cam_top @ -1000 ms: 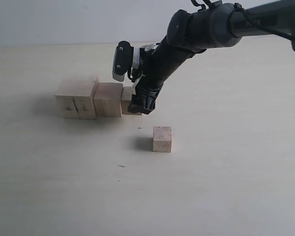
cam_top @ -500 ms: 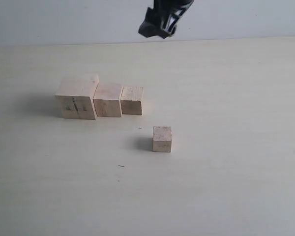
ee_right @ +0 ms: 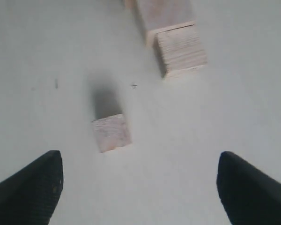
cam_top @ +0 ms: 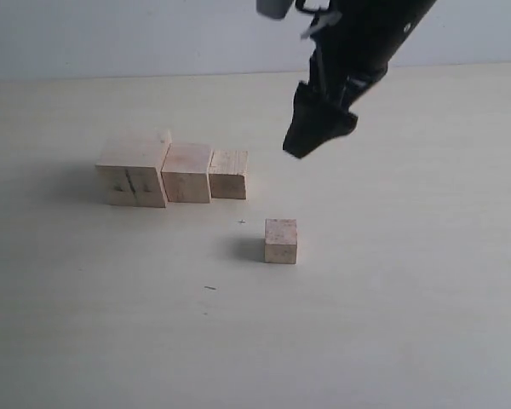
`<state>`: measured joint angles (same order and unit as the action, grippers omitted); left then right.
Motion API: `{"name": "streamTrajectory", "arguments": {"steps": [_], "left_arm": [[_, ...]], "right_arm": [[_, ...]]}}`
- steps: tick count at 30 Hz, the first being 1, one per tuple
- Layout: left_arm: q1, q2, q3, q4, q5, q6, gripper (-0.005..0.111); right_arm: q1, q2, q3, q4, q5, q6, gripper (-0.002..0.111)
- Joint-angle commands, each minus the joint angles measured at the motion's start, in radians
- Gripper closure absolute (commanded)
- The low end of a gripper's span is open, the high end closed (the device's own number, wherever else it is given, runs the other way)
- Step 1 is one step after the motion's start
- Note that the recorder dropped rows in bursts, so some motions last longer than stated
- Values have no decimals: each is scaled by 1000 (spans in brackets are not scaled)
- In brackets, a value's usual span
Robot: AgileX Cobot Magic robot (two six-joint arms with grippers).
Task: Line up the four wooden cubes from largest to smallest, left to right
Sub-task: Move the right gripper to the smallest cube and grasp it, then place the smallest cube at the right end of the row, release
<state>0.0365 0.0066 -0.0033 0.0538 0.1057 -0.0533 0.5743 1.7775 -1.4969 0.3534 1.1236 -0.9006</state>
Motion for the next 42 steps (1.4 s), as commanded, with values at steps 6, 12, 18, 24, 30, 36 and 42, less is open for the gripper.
{"name": "streamTrajectory", "arguments": {"steps": [6, 12, 18, 24, 30, 36, 42], "left_arm": [[2, -7, 3, -10, -4, 5, 104], [2, -7, 3, -10, -4, 5, 104], [2, -7, 3, -10, -4, 5, 104], [2, -7, 3, -10, -4, 5, 104], [2, -7, 3, -10, -4, 5, 104], [2, -7, 3, -10, -4, 5, 104], [2, -7, 3, -10, -4, 5, 104]], "right_arm": [[19, 104, 196, 36, -207, -85, 24], [22, 197, 198, 191, -224, -261, 24], [66, 256, 198, 147, -316, -275, 24], [71, 307, 198, 101, -345, -242, 24], [71, 329, 198, -45, -384, -118, 24], [71, 329, 198, -52, -386, -120, 33], [71, 329, 198, -66, -390, -120, 70]]}}
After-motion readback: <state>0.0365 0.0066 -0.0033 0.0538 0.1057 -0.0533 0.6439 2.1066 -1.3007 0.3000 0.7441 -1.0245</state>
